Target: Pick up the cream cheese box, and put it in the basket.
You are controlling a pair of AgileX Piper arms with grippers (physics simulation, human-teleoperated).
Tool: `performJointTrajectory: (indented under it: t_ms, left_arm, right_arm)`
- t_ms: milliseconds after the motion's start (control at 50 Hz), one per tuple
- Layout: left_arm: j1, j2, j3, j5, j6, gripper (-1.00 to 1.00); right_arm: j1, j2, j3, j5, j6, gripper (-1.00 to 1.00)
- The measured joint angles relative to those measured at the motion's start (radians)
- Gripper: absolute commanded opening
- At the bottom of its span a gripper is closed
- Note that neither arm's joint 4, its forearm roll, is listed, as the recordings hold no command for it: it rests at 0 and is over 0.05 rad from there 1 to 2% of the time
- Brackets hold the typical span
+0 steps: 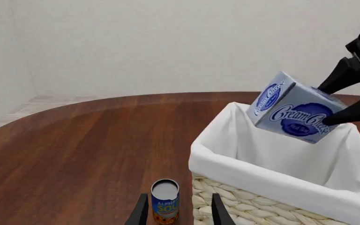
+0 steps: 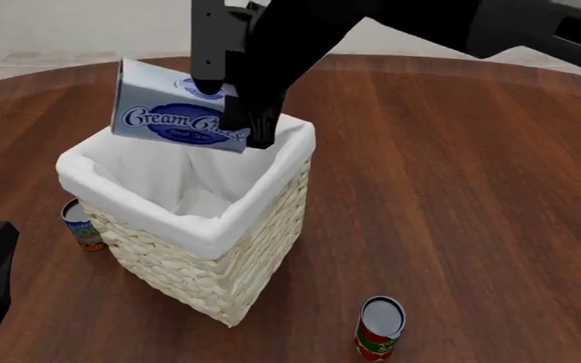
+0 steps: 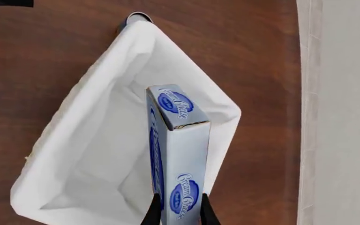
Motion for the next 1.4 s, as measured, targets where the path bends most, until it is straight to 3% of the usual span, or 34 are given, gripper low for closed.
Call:
performJointTrajectory:
  t_ms: [420, 1200, 1220, 1400]
  left_arm:
    - [0.000, 0.000, 0.000, 0.000, 0.000, 1.00]
    - [0.000, 0.000, 0.000, 0.000, 0.000, 1.00]
    - [0.000, 0.000, 0.000, 0.000, 0.000, 1.00]
    - [0.000, 0.000, 0.000, 0.000, 0.000, 1.00]
  right_arm:
    - [0.020, 0.027, 0.035, -0.021, -0.004, -1.00]
    - [0.043, 0.064, 0.041, -0.055, 0.040, -1.00]
    - [0.043, 0.064, 0.042, -0.057, 0.041, 1.00]
    - [0.034, 0.063, 0.037, -0.062, 0.068, 1.00]
